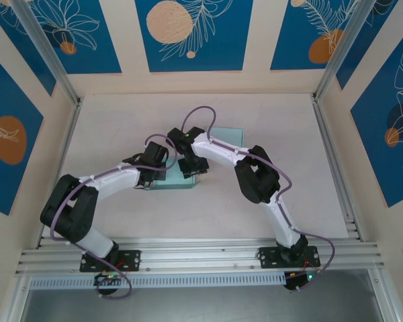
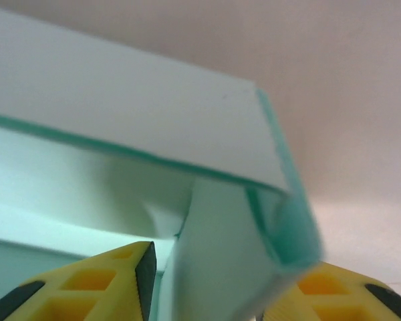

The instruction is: Fold the paper box

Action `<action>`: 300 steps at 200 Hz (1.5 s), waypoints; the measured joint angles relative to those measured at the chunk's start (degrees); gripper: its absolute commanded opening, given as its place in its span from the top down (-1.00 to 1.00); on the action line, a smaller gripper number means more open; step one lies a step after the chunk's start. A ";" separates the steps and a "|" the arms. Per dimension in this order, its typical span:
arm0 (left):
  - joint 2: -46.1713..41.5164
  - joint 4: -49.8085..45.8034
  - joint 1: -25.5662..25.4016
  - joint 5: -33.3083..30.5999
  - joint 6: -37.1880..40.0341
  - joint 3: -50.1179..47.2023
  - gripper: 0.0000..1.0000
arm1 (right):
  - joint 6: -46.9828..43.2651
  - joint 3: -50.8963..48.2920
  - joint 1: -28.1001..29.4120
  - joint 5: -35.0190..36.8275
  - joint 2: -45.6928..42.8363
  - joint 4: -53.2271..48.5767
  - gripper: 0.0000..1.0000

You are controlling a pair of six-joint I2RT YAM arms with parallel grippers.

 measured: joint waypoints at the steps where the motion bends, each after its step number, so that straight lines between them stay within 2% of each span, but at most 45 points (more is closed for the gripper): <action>1: 0.04 -0.02 0.02 0.02 0.00 0.04 0.99 | -0.09 0.22 -0.07 0.02 0.09 -0.11 0.15; 13: 0.76 -0.57 0.11 0.02 0.15 0.72 0.99 | -0.61 1.33 -0.55 0.68 0.66 -0.44 0.25; 67: 3.15 -2.75 0.68 0.48 1.14 3.30 0.99 | -2.51 3.02 -0.96 0.39 2.60 -1.09 0.30; 84: 3.87 -3.08 0.92 0.83 1.29 3.93 0.98 | -2.86 3.54 -0.79 0.46 3.91 -1.44 0.37; 113: 5.16 -3.80 1.75 1.92 1.29 4.79 0.99 | -2.73 5.84 0.52 3.15 6.03 -3.82 0.43; 124: 5.40 -4.15 1.86 2.36 1.31 5.18 0.99 | -2.49 6.25 0.98 4.42 6.36 -4.70 0.53; 144: 5.75 -4.98 1.99 3.91 1.49 5.84 0.99 | -0.83 6.62 1.14 6.08 6.49 -5.33 0.90; 152: 6.01 -5.64 1.99 4.35 1.33 6.27 0.99 | 0.46 6.80 0.98 6.97 6.51 -5.01 0.97; 201: 7.58 -7.28 2.10 4.70 1.05 8.46 0.98 | 2.36 8.28 0.35 7.65 7.52 -5.66 0.96; 214: 7.93 -7.72 2.03 4.66 0.85 8.87 0.92 | 2.10 7.58 0.24 6.99 7.15 -4.90 0.96; 228: 8.61 -8.85 1.88 4.44 0.15 9.81 0.69 | 1.68 7.06 -0.09 5.90 6.88 -4.24 0.95; 244: 9.84 -10.60 1.73 3.91 -0.22 11.37 0.53 | 1.03 6.84 -0.76 4.02 6.73 -3.89 0.94; 273: 13.57 -13.11 1.03 2.19 -1.51 12.98 0.44 | -1.79 6.54 -2.12 0.66 6.45 -2.95 0.94; 284: 14.32 -13.70 0.61 1.40 -2.21 13.53 0.50 | -2.64 6.32 -2.38 -0.17 6.27 -2.54 0.94; 300: 14.91 -14.62 0.42 1.01 -3.76 14.29 0.90 | -3.48 5.68 -2.62 -1.01 5.90 -1.51 0.94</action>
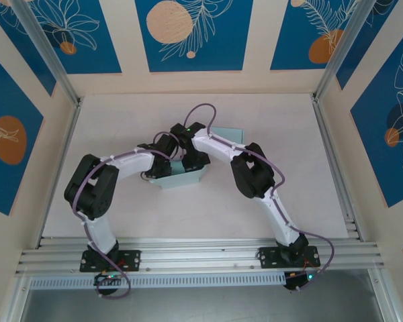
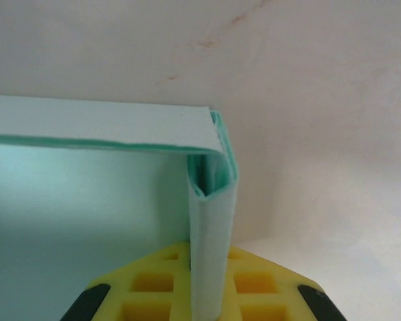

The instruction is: Fold the paper box

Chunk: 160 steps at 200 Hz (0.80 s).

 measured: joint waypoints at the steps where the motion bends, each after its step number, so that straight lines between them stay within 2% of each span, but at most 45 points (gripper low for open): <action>1: 0.04 -0.04 -0.02 0.02 -0.02 0.04 0.91 | -0.04 -0.07 0.00 -0.13 0.00 0.13 0.94; 24: 0.92 -0.79 -0.26 -1.11 -4.24 1.22 0.96 | 0.02 -1.73 -0.44 -1.77 -1.01 1.64 0.93; 102: 7.39 -10.32 -3.15 -5.92 -8.37 9.16 0.95 | -0.24 -8.57 -2.99 -7.21 -4.72 7.96 0.93; 129: 6.78 -10.19 -3.19 -6.03 -8.28 9.05 0.65 | -0.24 -8.59 -2.99 -7.21 -4.76 8.02 0.93; 140: 6.32 -10.23 -3.21 -6.19 -7.39 8.87 0.47 | -0.26 -8.41 -2.99 -7.02 -4.74 7.91 0.93; 148: 5.97 -10.27 -3.26 -6.40 -6.40 8.59 0.28 | -0.37 -8.09 -2.93 -6.73 -4.57 7.67 0.93; 160: 5.33 -10.45 -3.13 -6.93 -5.33 8.00 0.12 | -0.63 -7.48 -2.58 -5.86 -4.31 7.15 0.93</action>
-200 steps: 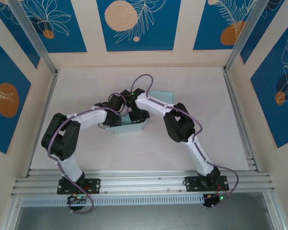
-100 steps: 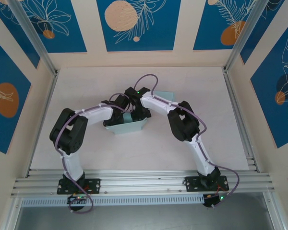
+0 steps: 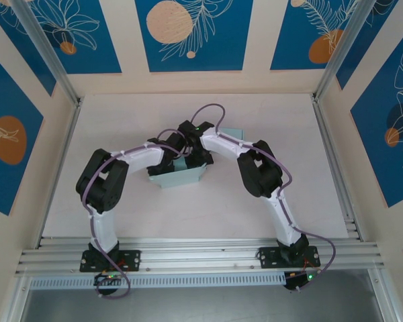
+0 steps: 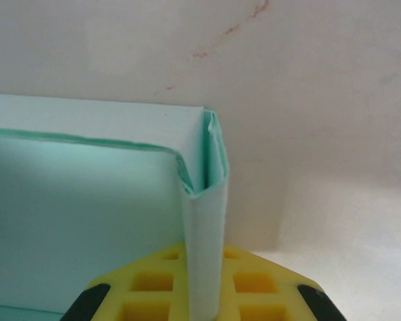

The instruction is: Fold the paper box

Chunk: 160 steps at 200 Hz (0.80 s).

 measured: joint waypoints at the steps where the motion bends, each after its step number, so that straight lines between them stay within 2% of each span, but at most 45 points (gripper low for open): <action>1: -0.09 0.00 0.00 0.04 0.13 -0.07 0.12 | -0.02 0.04 0.02 0.00 0.04 -0.07 0.93; 55: -7.65 0.13 1.03 4.44 3.28 -6.58 -0.29 | -2.25 2.01 3.26 5.60 1.14 -4.20 0.94; 114: -23.54 3.52 3.96 7.26 4.52 -11.34 -0.98 | -5.88 0.02 7.15 12.92 0.46 -4.57 1.00; 142: -33.53 8.52 7.08 10.75 3.98 -16.33 -1.00 | -10.95 -1.22 8.76 15.02 -0.17 -3.13 1.00; 160: -39.04 11.98 10.54 13.90 3.02 -20.72 -1.00 | -14.69 -1.09 9.53 16.20 -0.15 -2.58 0.61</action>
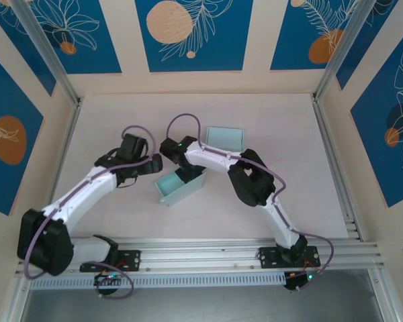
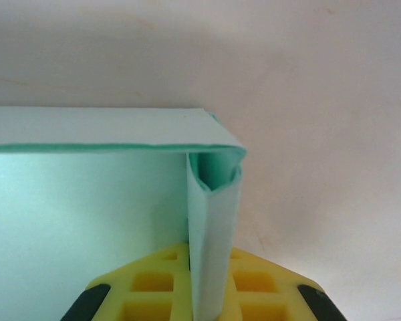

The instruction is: Fold the paper box

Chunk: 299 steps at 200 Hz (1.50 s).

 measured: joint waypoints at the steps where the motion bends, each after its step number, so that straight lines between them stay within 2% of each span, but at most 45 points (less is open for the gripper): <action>1: -0.48 0.24 0.35 0.31 -0.20 -0.39 -1.00 | -0.20 0.04 0.04 0.04 0.00 0.07 0.59; 19: -3.28 2.43 3.87 3.85 -0.96 -3.69 -1.00 | -4.04 1.29 0.68 2.10 1.07 -0.33 0.22; 67: -3.21 6.73 9.07 11.02 -2.45 -8.37 -1.00 | -8.96 9.64 1.01 6.29 4.98 -2.73 -0.25; 114: -0.17 9.46 10.45 13.73 -2.69 -8.63 -0.98 | -10.34 21.22 1.31 8.07 6.40 -5.75 -0.44; 137: 0.70 10.47 10.86 14.80 -2.14 -9.75 -0.85 | -10.38 26.03 1.99 8.76 5.73 -5.95 -0.45; 168: 0.76 13.97 11.98 18.88 -1.66 -13.33 -0.84 | -8.39 26.12 3.15 10.29 0.59 -6.14 -0.39; 196: 1.62 21.09 13.92 27.67 -2.01 -17.79 -0.87 | -3.21 16.52 4.48 14.45 -12.13 -4.68 -0.39; 224: 5.01 26.77 14.43 35.82 -2.93 -18.86 -0.94 | 5.51 0.74 5.66 18.84 -30.64 -2.58 -0.39; 250: 6.51 30.27 14.45 40.98 -3.02 -18.86 -0.95 | 14.88 -12.22 5.55 19.80 -45.05 -1.97 -0.38; 276: 6.56 32.87 14.45 43.95 -3.23 -19.41 -0.95 | 23.23 -27.30 2.99 14.93 -53.44 0.87 -0.19; 299: 6.56 34.45 14.45 45.24 -4.46 -20.72 -0.94 | 28.70 -41.48 0.35 6.75 -53.88 7.96 0.00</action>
